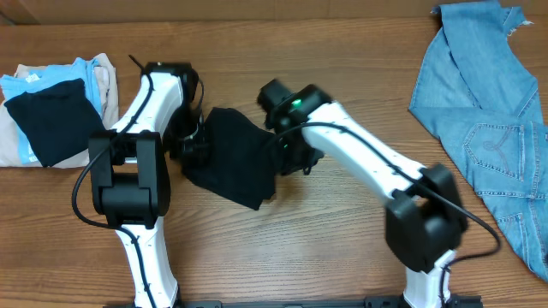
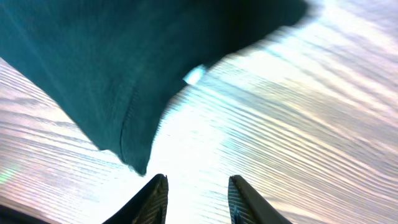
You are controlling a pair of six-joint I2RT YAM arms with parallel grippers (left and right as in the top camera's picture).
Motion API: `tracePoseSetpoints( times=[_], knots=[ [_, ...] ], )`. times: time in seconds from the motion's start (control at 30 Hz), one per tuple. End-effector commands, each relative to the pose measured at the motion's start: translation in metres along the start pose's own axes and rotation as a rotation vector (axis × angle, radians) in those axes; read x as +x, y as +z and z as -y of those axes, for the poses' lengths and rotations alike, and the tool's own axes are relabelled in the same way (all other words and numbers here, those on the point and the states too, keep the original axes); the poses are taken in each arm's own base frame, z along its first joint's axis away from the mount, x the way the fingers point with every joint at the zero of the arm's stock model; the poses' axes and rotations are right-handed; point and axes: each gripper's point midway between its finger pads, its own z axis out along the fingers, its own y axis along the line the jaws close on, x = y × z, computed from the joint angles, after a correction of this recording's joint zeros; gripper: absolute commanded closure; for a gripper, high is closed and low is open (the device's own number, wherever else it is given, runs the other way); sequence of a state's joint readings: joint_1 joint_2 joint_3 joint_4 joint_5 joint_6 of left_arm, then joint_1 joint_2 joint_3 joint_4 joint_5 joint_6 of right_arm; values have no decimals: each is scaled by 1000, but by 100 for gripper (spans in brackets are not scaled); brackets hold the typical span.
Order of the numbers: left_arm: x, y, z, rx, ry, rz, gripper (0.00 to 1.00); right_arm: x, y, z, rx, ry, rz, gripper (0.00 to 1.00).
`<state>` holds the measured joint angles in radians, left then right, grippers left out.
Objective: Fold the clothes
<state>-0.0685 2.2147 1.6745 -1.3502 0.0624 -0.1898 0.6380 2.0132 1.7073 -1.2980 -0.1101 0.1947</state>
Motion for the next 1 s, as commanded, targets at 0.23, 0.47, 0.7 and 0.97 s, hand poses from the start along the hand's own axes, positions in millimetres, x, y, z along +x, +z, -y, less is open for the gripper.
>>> tracePoseSetpoints(
  times=[0.23, 0.47, 0.7, 0.97],
  knots=[
    [65, 19, -2, -26, -82, -238, 68, -8, -39, 84, 27, 177, 67, 64],
    [67, -34, 6, 10, -77, -31, 63, -12, -42, 107, 27, 225, 83, 63],
    [32, -102, 5, 29, 17, 379, 41, -13, -45, 80, -154, 131, 77, 62],
    [-46, -116, 46, 150, 254, 637, 46, -10, -54, -9, -447, -43, 66, 73]
  ],
)
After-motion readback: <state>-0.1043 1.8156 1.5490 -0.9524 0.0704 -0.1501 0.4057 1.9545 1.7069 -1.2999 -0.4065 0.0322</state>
